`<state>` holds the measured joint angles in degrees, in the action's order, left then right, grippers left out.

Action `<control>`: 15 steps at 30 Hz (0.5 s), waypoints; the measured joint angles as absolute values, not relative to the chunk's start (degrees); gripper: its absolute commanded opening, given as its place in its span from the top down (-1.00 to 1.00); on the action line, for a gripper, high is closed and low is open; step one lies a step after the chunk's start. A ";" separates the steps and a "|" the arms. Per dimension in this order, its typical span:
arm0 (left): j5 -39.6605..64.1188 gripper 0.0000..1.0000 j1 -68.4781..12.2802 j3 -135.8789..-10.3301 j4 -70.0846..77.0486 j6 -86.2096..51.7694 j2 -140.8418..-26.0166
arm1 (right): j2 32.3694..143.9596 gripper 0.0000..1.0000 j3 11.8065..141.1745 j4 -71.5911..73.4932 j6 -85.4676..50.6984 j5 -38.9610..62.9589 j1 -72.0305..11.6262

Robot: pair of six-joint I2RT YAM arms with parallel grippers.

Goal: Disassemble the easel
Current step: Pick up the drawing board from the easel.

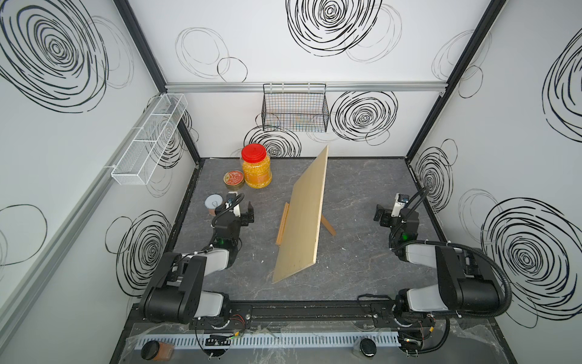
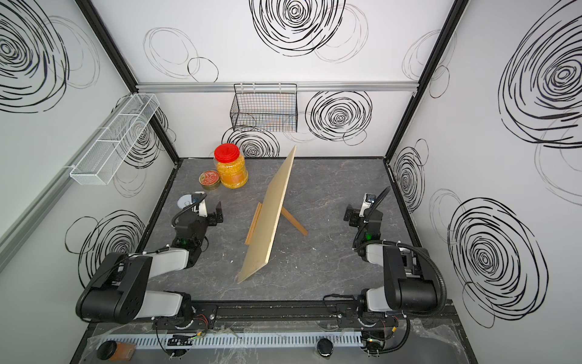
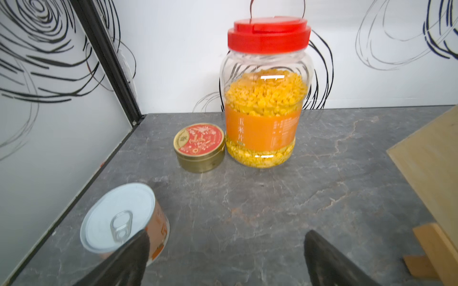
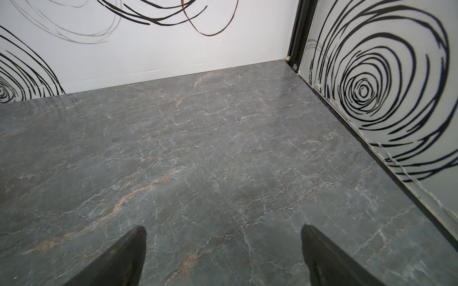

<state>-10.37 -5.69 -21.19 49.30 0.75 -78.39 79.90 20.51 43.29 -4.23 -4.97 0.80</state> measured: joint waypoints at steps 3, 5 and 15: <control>-10.61 -0.98 -6.42 -26.06 43.75 1.08 -75.40 | 75.44 -1.00 23.99 36.45 -5.28 -5.10 0.80; -10.83 -0.98 -6.74 -27.77 40.47 0.95 -73.43 | 72.79 -1.00 27.22 30.87 -7.09 -5.78 0.75; -7.18 -0.98 -7.05 -38.00 17.61 -5.80 -67.51 | 69.06 -0.99 51.51 -4.60 -19.27 -8.99 -1.50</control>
